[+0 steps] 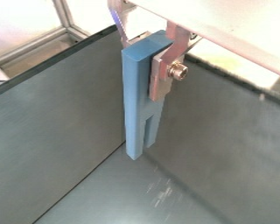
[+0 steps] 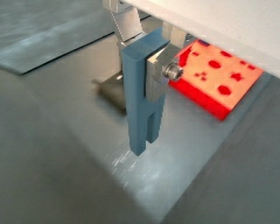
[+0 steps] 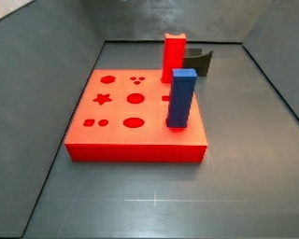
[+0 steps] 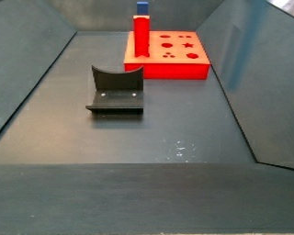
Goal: Pick up the double-square object. Move up. Move to above the board. Insert the double-square object.
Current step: Move to above the board.
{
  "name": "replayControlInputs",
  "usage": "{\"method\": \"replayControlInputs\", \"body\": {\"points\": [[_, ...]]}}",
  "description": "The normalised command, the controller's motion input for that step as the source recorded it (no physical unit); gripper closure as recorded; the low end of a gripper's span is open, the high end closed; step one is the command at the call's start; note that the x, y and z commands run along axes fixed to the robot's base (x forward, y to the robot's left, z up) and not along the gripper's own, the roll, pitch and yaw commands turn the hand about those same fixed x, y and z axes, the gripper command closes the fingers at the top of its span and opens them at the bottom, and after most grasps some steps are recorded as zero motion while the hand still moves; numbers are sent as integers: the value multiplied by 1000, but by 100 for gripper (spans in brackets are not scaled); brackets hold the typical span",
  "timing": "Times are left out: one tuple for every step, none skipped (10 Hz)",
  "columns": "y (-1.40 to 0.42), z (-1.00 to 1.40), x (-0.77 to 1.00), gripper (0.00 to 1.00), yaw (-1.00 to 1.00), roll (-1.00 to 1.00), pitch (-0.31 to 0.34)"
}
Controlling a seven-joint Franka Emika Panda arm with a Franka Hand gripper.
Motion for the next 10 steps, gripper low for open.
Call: {"method": "replayControlInputs", "body": {"points": [[-1000,124,151,100,-54,168,43],[-1000,123,148,100,-35,98,-6],[-1000,123,147,100,-16,77,-1],[-1000,124,148,100,-9,61,11],[-1000,125,147,100,-2,42,14],[-1000,127,144,100,1,18,7],[-1000,131,141,100,6,-9,8],[-1000,132,142,100,6,-18,13],[-1000,137,145,100,6,-10,25],[-1000,139,146,100,9,-4,35]]}}
